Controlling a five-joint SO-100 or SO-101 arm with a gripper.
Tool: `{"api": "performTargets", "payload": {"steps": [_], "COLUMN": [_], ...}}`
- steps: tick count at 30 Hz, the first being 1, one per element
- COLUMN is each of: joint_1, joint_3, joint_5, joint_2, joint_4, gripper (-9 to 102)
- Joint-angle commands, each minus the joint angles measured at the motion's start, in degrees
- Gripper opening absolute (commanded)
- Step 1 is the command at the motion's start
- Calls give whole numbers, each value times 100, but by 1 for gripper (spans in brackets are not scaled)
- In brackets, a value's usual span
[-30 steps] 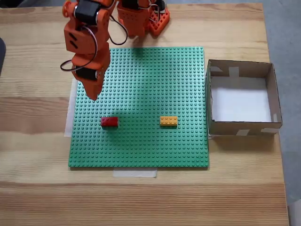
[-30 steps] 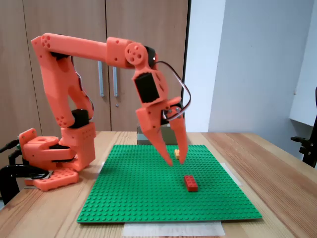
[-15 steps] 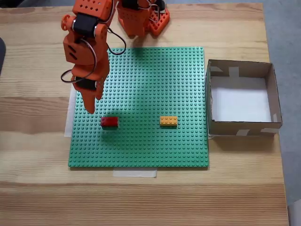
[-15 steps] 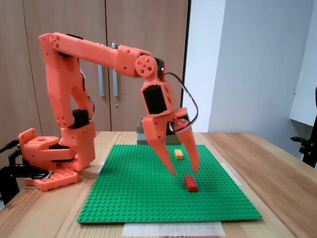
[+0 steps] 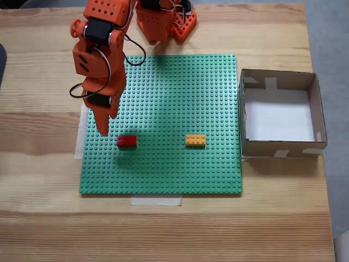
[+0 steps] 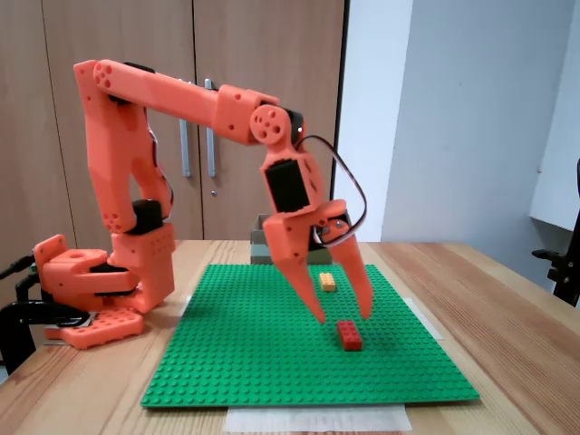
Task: Pick the red lego block and put it in the box.
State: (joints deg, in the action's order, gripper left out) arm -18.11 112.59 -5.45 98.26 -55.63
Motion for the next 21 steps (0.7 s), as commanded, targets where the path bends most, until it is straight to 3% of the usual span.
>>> {"api": "performTargets", "payload": {"steps": [1, 21], "joint_1": [0, 9], "joint_3": [-229, -457], "joint_5": [-53, -18], "joint_2": [-26, -334], "joint_4": [18, -9], "gripper": [21, 21]}}
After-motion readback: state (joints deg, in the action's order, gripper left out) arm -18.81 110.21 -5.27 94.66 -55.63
